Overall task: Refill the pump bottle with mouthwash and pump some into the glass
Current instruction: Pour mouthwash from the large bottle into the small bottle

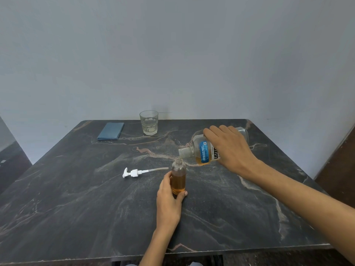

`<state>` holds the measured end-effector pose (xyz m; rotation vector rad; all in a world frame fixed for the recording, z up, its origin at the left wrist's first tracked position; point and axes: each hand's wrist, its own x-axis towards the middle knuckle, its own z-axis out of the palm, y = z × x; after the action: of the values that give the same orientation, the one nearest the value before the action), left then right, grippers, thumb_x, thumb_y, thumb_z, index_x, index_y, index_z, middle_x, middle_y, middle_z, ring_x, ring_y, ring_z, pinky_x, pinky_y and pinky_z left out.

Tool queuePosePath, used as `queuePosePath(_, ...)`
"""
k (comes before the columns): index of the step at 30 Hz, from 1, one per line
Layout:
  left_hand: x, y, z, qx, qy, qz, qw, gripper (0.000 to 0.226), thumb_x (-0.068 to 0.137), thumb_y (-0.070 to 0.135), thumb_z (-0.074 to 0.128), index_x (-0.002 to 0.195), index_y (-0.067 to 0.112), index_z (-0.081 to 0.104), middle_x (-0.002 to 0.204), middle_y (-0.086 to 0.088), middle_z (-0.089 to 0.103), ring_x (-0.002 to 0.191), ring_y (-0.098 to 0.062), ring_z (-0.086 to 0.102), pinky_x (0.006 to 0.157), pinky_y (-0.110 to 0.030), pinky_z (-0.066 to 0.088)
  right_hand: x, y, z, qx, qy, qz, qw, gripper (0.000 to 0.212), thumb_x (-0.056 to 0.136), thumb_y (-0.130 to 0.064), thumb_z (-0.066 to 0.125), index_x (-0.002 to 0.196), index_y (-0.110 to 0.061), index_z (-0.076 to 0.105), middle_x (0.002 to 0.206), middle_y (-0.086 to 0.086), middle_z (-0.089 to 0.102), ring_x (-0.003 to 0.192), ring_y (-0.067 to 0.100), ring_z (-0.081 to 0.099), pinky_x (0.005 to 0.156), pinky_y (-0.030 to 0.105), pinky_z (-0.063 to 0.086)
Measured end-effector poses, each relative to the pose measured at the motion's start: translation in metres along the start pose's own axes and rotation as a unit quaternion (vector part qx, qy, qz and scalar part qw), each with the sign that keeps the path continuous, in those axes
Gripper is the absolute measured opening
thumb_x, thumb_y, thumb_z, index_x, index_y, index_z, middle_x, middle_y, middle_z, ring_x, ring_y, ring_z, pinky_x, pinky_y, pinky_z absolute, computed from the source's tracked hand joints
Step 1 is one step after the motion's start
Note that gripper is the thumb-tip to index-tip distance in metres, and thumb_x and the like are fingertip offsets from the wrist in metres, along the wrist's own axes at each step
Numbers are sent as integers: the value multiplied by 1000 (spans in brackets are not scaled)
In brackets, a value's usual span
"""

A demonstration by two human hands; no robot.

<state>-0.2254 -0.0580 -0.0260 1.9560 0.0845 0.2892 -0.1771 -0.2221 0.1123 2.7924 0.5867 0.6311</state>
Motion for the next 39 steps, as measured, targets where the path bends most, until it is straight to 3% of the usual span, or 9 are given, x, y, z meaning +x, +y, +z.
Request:
queuePosePath(13, 1, 0, 0, 1, -2, -3, 1000, 67, 77, 9, 74, 134, 23, 41, 129, 4, 54, 121, -13, 51, 106, -41, 42, -1, -1, -1, 16, 5, 1, 1000, 57, 82, -19, 69, 129, -22, 37, 125, -2, 49, 103, 15, 45, 91, 26, 36)
queuePosePath(39, 2, 1, 0, 7, -4, -13, 1000, 68, 78, 10, 74, 136, 21, 40, 131, 3, 54, 123, -14, 50, 107, -42, 41, 0, -2, -1, 24, 1, 7, 1000, 56, 82, -20, 69, 128, -23, 38, 125, -2, 50, 101, 14, 44, 90, 26, 36)
